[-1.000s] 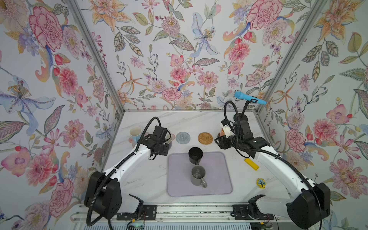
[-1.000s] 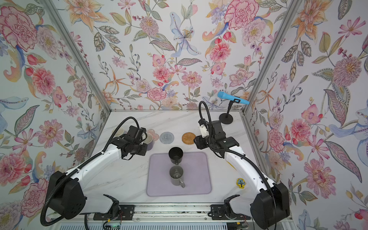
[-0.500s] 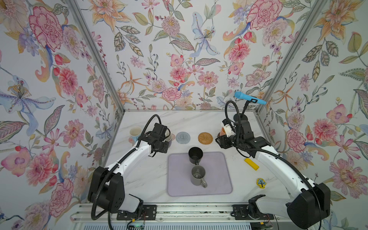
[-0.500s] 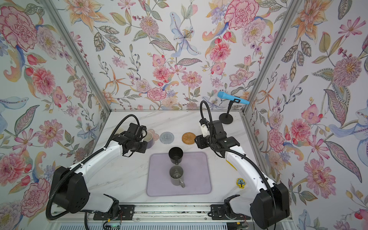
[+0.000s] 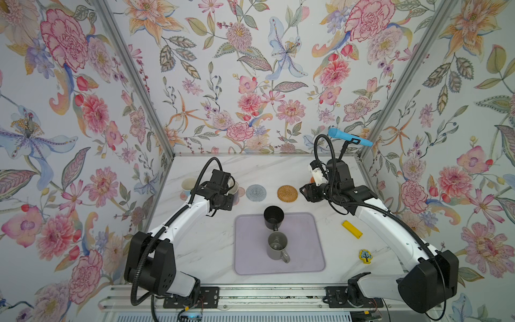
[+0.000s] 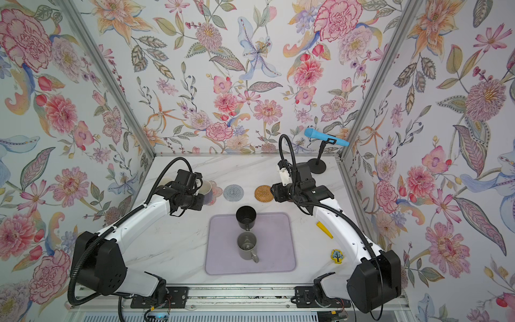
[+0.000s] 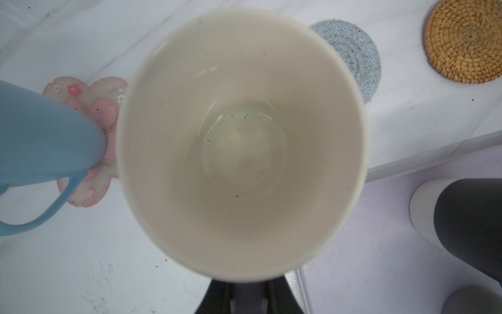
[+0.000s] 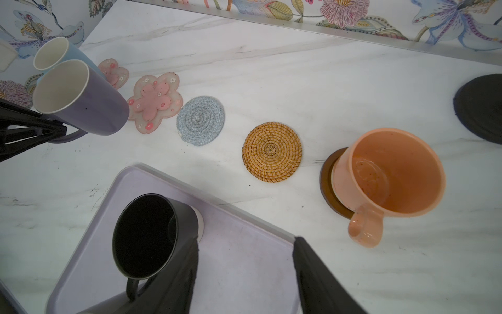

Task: Place cups on coasters
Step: Place the cup on the coaster.

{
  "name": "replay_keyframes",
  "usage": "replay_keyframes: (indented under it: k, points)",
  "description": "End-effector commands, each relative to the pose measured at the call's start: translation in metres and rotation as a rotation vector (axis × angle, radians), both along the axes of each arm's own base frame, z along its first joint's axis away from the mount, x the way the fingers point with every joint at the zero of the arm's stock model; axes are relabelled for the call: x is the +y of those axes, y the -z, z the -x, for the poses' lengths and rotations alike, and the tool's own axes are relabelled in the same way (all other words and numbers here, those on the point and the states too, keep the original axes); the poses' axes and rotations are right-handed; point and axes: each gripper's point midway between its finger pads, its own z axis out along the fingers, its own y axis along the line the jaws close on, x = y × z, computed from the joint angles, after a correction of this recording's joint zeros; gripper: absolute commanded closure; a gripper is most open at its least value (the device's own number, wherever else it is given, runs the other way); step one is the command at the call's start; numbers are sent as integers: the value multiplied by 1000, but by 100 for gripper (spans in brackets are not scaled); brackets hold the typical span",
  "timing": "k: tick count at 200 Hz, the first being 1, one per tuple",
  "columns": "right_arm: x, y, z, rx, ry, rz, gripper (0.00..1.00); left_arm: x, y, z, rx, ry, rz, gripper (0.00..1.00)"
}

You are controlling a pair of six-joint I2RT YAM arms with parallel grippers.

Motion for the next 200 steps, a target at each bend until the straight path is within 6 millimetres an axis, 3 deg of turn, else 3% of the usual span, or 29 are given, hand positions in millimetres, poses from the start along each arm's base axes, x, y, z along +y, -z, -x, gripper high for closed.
replay_keyframes:
  k: [1, 136, 148, 200]
  points:
    - [1, -6, -3, 4, 3, -14, 42, -2, -23, -26, -99, -2, 21, 100]
    - [3, -12, -7, -1, 14, -20, 42, 1, -18, -53, -141, -42, 32, 100]
    - [3, -12, -7, -1, 12, -21, 41, 2, -4, -55, -111, -45, 18, 100]
    - [1, -8, -4, 7, 17, -19, 41, 2, -2, -61, -115, -54, 10, 100]
